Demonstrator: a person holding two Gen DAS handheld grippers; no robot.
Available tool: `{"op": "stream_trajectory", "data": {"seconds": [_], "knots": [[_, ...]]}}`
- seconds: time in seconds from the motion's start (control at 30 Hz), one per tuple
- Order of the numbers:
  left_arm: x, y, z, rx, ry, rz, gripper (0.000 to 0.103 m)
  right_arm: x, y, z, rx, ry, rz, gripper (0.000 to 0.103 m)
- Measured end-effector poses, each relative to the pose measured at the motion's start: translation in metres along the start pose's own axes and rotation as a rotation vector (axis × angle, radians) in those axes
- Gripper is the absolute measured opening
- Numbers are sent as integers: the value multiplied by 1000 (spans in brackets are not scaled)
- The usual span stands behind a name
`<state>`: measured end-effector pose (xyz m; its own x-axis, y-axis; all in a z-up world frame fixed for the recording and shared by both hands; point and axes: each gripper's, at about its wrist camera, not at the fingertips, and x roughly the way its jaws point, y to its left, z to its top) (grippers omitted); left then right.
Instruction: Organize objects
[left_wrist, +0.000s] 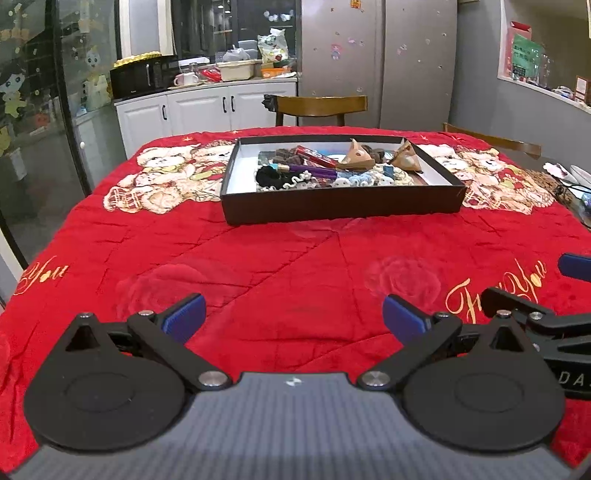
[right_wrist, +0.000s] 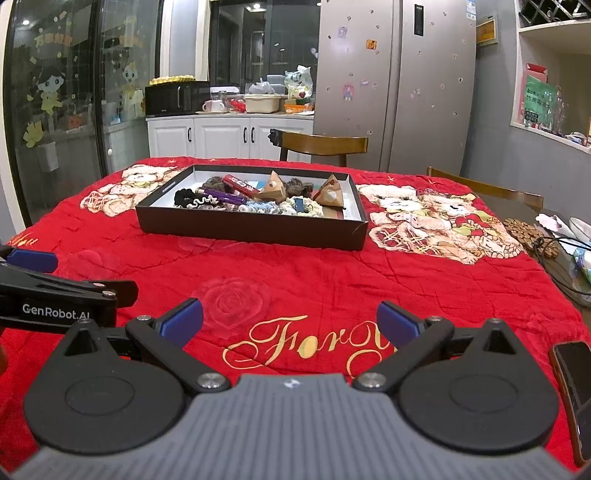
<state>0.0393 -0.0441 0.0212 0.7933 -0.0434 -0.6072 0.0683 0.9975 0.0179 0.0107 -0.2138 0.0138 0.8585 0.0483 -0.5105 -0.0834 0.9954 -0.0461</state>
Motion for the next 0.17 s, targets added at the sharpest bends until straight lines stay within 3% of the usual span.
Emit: {"op": "stream_trajectory", "data": {"seconds": [0.17], "knots": [[5, 2, -2, 1, -26, -15, 103, 4, 1, -1, 0, 5, 7, 103]]}}
